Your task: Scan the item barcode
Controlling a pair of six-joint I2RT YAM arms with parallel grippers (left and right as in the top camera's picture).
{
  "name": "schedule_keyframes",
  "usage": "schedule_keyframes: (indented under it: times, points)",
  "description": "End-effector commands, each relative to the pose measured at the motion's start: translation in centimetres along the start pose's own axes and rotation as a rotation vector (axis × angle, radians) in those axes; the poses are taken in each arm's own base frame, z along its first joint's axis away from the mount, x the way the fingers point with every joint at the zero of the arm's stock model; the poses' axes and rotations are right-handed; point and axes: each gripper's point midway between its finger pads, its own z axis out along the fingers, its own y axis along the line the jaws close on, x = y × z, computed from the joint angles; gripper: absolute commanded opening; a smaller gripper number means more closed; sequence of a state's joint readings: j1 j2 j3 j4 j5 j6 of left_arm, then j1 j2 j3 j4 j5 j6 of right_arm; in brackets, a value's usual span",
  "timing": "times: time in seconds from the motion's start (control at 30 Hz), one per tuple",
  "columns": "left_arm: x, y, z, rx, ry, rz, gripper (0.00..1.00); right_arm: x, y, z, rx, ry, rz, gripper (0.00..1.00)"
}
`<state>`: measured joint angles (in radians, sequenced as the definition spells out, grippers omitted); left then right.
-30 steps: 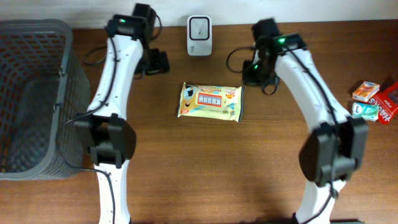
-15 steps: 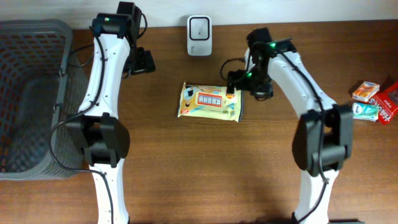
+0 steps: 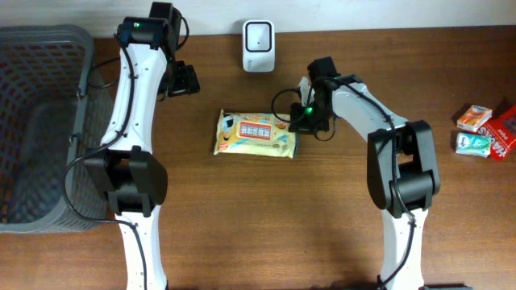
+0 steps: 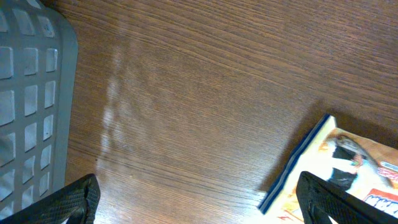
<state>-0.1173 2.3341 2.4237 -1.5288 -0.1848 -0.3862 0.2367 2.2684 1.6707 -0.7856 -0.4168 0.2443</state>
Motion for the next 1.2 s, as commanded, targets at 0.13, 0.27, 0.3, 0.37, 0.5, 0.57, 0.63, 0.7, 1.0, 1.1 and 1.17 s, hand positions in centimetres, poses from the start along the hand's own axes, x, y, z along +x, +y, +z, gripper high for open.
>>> schedule_keyframes:
  times: [0.13, 0.27, 0.3, 0.37, 0.5, 0.57, 0.63, 0.7, 1.0, 1.1, 1.17]
  points:
    - [-0.2, 0.4, -0.2, -0.012, -0.011, -0.007, 0.99, -1.0, -0.2, -4.9, 0.015, -0.062, 0.075, 0.04]
    - [-0.2, 0.4, -0.2, -0.012, -0.011, -0.007, 0.99, -3.2, -2.9, -16.5, 0.2, -0.325, 0.102, 0.04]
    - [-0.2, 0.4, -0.2, -0.012, -0.011, -0.007, 0.99, -3.0, -3.6, -18.1, 0.256, -0.354, 0.111, 0.04]
    - [-0.2, 0.4, -0.2, -0.012, -0.011, -0.007, 0.99, -2.3, -3.9, -19.8, 0.3, -0.373, 0.118, 0.04]
    - [-0.2, 0.4, -0.2, -0.012, -0.011, -0.007, 0.99, -2.0, -3.5, -20.8, 0.295, -0.387, 0.116, 0.04]
    - [-0.2, 0.4, -0.2, -0.012, -0.011, -0.007, 0.99, -1.8, -3.1, -20.6, 0.272, -0.376, 0.113, 0.04]
    - [-0.2, 0.4, -0.2, -0.011, -0.011, -0.007, 0.99, -1.4, -1.7, -19.4, 0.21, -0.329, 0.053, 0.43]
    - [-0.2, 0.4, -0.2, -0.012, -0.011, -0.007, 0.99, -1.0, -0.2, -17.1, 0.208, -0.264, -0.122, 0.75]
    - [-0.2, 0.3, -0.2, -0.012, -0.011, -0.006, 0.99, 0.0, 2.2, -5.3, 0.802, -0.126, -0.566, 0.99]
    - [-0.2, 0.3, -0.2, -0.012, -0.011, -0.006, 0.99, 0.4, 2.6, -3.2, 0.798, -0.109, -0.59, 0.99]
    - [-0.2, 0.4, -0.2, -0.012, -0.011, -0.006, 0.99, 0.4, 1.8, -2.2, 0.805, -0.088, -0.586, 0.99]
